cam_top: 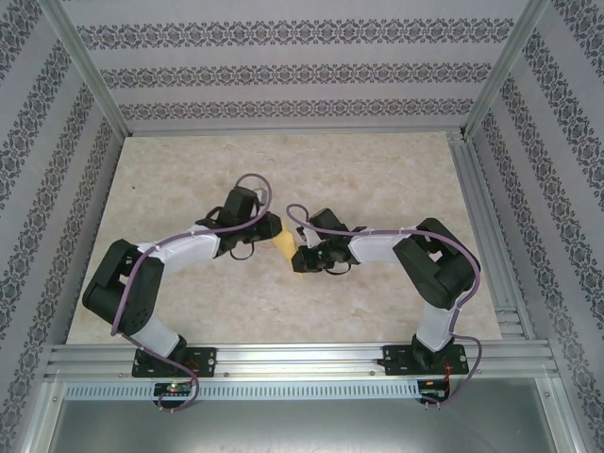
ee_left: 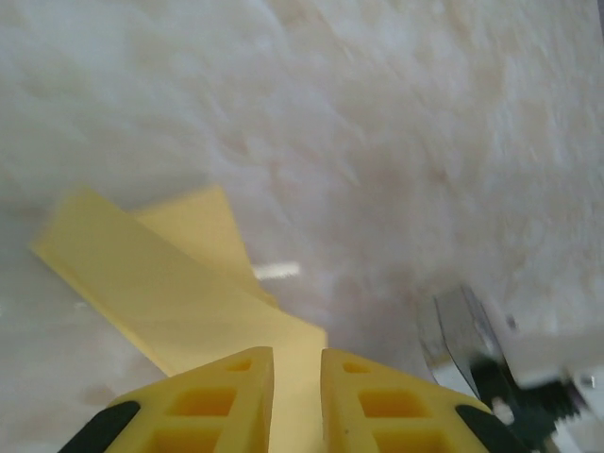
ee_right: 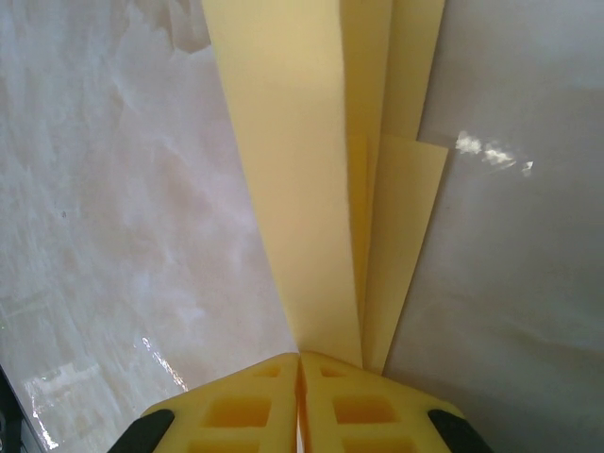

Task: Fold a paper plane with a square sheet of paper (pick it up from the middle)
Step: Fold the wing for the fifth time at the center of the table.

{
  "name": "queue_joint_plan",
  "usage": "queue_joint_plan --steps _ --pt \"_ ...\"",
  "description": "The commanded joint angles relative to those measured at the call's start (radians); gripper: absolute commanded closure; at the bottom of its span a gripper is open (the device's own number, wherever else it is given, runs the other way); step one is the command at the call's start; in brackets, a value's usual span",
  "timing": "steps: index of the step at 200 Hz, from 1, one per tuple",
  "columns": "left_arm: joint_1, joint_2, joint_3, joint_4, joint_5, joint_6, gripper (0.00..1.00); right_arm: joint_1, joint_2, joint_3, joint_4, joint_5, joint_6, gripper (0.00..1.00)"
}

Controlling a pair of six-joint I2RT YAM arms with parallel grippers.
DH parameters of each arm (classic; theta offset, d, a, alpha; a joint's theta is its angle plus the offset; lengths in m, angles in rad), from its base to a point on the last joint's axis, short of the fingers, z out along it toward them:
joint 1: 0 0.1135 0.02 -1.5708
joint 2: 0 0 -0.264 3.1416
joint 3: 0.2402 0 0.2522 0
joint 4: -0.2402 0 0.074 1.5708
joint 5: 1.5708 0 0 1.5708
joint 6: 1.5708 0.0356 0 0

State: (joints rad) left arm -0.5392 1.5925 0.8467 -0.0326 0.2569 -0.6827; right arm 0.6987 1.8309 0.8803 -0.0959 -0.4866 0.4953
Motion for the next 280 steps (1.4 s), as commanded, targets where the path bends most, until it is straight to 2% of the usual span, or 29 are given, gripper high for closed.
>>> queue_joint_plan --steps 1,47,107,129,218,280 --pt "-0.059 0.035 -0.032 0.074 0.014 -0.058 0.81 0.015 0.074 -0.076 -0.183 0.125 -0.009 0.9" --pt "-0.099 0.138 -0.042 0.132 0.047 -0.124 0.87 0.015 0.068 -0.08 -0.179 0.125 -0.005 0.91" --pt "-0.096 0.18 -0.032 0.082 -0.044 -0.139 0.87 0.015 0.064 -0.08 -0.18 0.125 -0.008 0.92" --pt "-0.09 0.197 -0.032 0.087 -0.044 -0.135 0.87 0.014 0.045 -0.082 -0.171 0.123 -0.009 0.92" --pt "-0.078 0.245 -0.023 0.099 0.001 -0.144 0.87 0.015 -0.136 -0.085 0.014 -0.017 0.046 0.89" --pt "-0.078 0.244 -0.02 0.101 0.012 -0.153 0.87 0.011 -0.072 -0.052 0.043 -0.035 0.046 0.89"
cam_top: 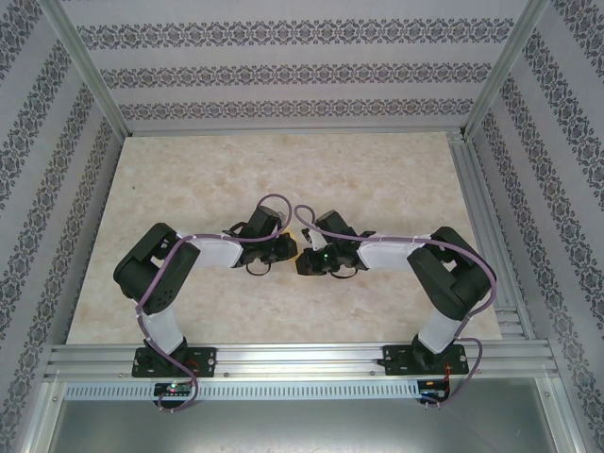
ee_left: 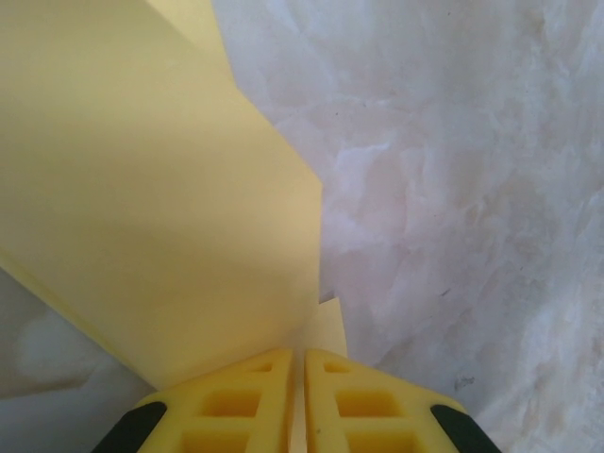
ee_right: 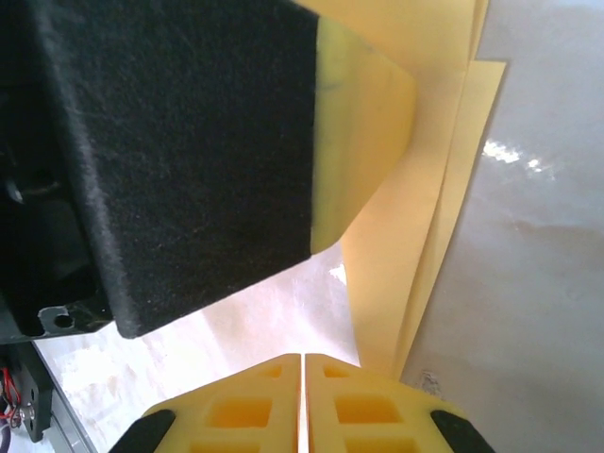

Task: Fold a paper plane with a square sheet of paper (pick it up from the middle)
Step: Fold the wing for the fifth time at the center of the table.

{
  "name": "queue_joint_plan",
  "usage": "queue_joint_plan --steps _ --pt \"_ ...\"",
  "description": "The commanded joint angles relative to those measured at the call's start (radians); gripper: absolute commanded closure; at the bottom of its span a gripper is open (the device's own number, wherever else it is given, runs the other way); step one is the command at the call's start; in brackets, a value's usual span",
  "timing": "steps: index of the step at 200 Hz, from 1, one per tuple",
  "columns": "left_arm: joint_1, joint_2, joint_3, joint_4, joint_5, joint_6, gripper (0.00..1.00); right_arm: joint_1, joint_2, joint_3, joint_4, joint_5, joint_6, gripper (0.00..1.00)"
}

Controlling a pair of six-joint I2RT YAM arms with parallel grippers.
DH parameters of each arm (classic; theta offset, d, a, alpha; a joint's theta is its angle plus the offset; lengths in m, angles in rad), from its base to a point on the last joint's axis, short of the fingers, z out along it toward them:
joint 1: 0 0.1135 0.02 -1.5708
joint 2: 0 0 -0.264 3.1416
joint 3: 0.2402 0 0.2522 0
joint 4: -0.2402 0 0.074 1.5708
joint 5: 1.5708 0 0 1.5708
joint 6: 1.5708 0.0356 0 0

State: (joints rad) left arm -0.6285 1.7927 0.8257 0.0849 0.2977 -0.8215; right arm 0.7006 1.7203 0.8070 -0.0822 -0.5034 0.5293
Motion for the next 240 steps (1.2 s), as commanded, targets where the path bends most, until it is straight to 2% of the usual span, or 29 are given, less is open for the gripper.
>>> queue_joint_plan --steps 1,72,136,183,240 --pt "0.012 0.044 0.001 -0.017 -0.029 -0.013 0.87 0.009 0.041 0.023 0.029 -0.018 0.012 0.9" --pt "0.026 0.02 0.008 -0.018 -0.018 -0.005 0.86 -0.014 0.085 -0.033 0.035 -0.019 0.02 0.91" --pt "0.112 0.028 0.053 -0.039 0.01 0.04 0.84 -0.035 0.116 -0.113 0.043 -0.026 0.044 0.92" --pt "0.173 0.063 0.083 -0.07 0.019 0.078 0.83 -0.039 0.124 -0.111 0.034 -0.015 0.044 0.92" --pt "0.184 0.11 0.096 -0.089 0.019 0.096 0.84 -0.037 0.054 -0.061 0.028 -0.042 0.033 0.92"
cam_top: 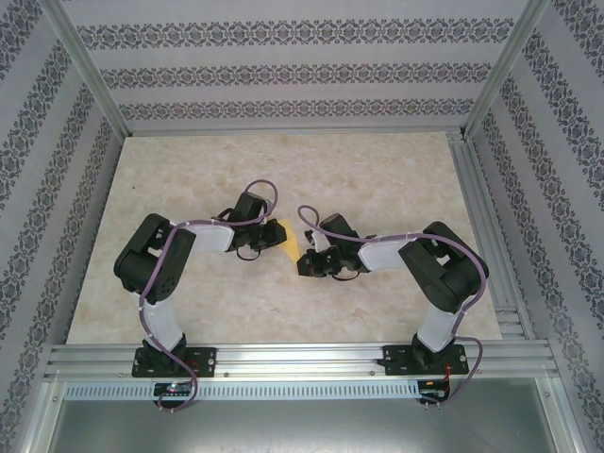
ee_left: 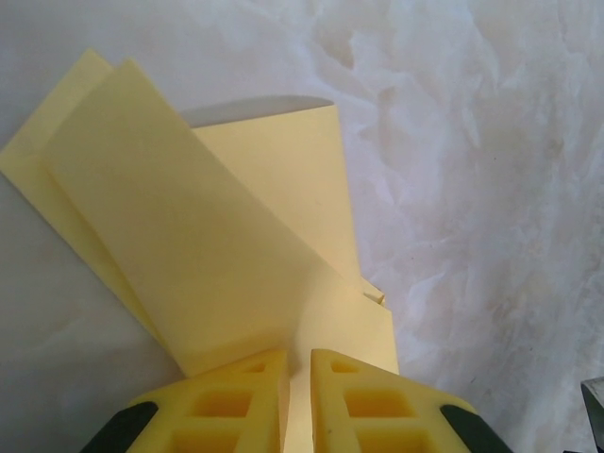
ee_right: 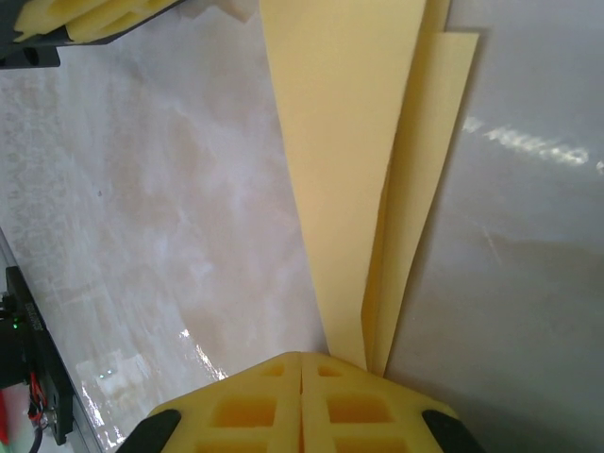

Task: Fold a paper plane with a square sheet of paper (pick it up from the middle)
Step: Fold the wing for the fifth time at the center of the table.

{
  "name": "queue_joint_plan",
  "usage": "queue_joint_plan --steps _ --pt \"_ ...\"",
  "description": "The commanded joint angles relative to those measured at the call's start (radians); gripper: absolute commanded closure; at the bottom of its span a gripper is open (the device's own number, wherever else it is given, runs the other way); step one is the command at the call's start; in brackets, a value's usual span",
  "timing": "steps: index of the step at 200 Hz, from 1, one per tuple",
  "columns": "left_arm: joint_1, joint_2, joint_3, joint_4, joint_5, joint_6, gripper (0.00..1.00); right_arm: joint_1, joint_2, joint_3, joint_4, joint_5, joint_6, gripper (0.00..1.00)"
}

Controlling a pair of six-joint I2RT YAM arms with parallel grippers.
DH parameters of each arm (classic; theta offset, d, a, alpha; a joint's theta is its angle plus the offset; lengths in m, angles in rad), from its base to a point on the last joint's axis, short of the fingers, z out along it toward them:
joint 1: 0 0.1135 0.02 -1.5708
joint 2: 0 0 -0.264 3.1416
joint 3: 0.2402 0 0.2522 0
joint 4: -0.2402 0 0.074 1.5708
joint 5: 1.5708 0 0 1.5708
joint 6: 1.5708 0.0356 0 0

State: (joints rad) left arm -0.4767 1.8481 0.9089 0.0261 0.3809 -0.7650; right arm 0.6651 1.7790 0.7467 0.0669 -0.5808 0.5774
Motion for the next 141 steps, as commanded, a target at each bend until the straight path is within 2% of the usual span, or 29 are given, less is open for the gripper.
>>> queue_joint_plan --steps 1,39,110,141 --pt "0.033 0.056 0.013 -0.031 -0.064 0.039 0.84 -0.001 -0.008 0.002 -0.121 0.034 -0.015 0.92" --pt "0.033 0.069 0.028 -0.057 -0.047 0.059 0.84 0.008 -0.046 0.12 -0.157 0.022 -0.033 0.91" --pt "0.032 0.061 0.04 -0.066 -0.027 0.066 0.83 0.008 0.108 0.285 -0.226 0.099 -0.071 0.91" --pt "0.032 0.05 0.044 -0.066 -0.026 0.069 0.83 0.006 0.147 0.285 -0.243 0.099 -0.08 0.91"
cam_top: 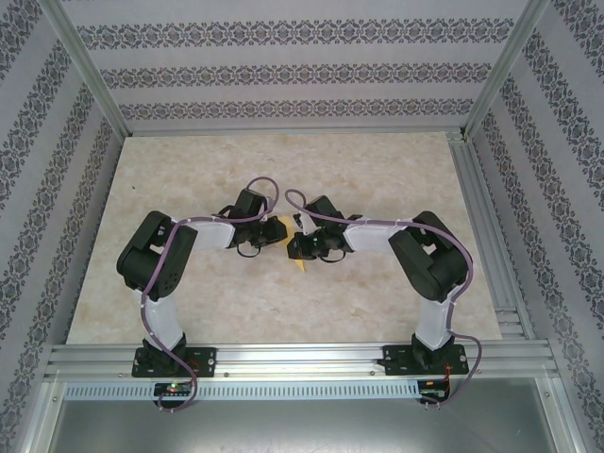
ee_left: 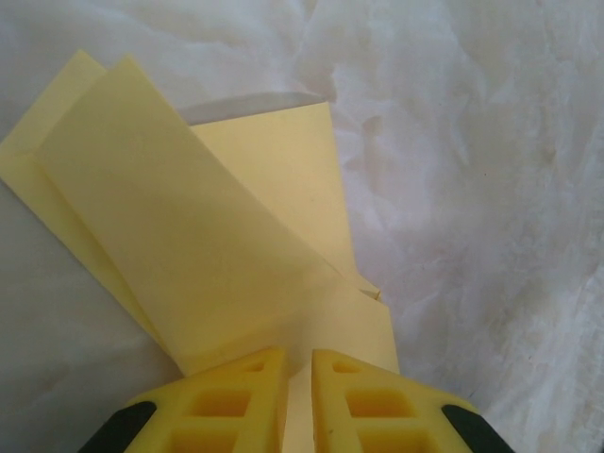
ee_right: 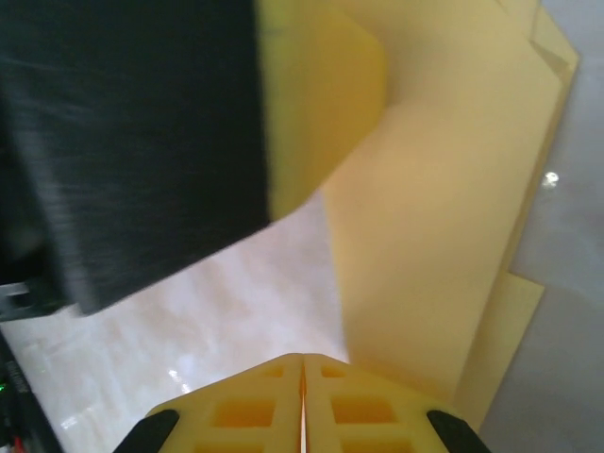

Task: Fold a paper plane with a square sheet of paper (pick it up from the middle)
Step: Fold the wing for the fifth time at the center of the table.

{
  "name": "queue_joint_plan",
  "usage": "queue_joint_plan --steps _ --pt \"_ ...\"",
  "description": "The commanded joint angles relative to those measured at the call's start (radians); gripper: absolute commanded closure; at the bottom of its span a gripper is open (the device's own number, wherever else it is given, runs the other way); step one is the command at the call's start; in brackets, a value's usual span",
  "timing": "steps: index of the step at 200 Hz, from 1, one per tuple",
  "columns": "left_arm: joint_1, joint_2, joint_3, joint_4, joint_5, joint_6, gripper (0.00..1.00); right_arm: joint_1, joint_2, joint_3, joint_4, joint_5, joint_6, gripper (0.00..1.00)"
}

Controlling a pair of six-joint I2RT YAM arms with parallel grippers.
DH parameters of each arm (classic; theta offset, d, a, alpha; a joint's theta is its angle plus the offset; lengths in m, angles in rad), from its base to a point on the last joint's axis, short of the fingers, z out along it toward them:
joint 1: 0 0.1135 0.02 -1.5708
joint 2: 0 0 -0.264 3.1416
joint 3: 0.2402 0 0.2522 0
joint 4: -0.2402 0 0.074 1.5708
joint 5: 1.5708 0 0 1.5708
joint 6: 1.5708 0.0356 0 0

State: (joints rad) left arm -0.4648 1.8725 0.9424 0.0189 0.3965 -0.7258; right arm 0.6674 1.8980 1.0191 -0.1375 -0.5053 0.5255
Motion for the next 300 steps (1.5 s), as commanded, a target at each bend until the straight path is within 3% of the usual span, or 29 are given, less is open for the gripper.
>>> queue_joint_plan --steps 1,115,204,300 --pt "0.021 0.025 0.01 -0.06 -0.042 0.03 0.83 0.003 0.029 0.013 -0.039 0.024 -0.029 0.91" --pt "0.062 0.044 0.097 -0.109 -0.069 0.082 0.78 0.008 -0.005 -0.243 -0.017 0.002 -0.018 0.91" --pt "0.107 0.079 0.121 -0.124 -0.093 0.13 0.78 0.007 -0.004 -0.263 -0.001 0.002 -0.012 0.91" --pt "0.111 -0.085 0.068 -0.063 -0.055 0.162 0.66 0.005 -0.002 -0.258 -0.001 0.01 -0.009 0.91"
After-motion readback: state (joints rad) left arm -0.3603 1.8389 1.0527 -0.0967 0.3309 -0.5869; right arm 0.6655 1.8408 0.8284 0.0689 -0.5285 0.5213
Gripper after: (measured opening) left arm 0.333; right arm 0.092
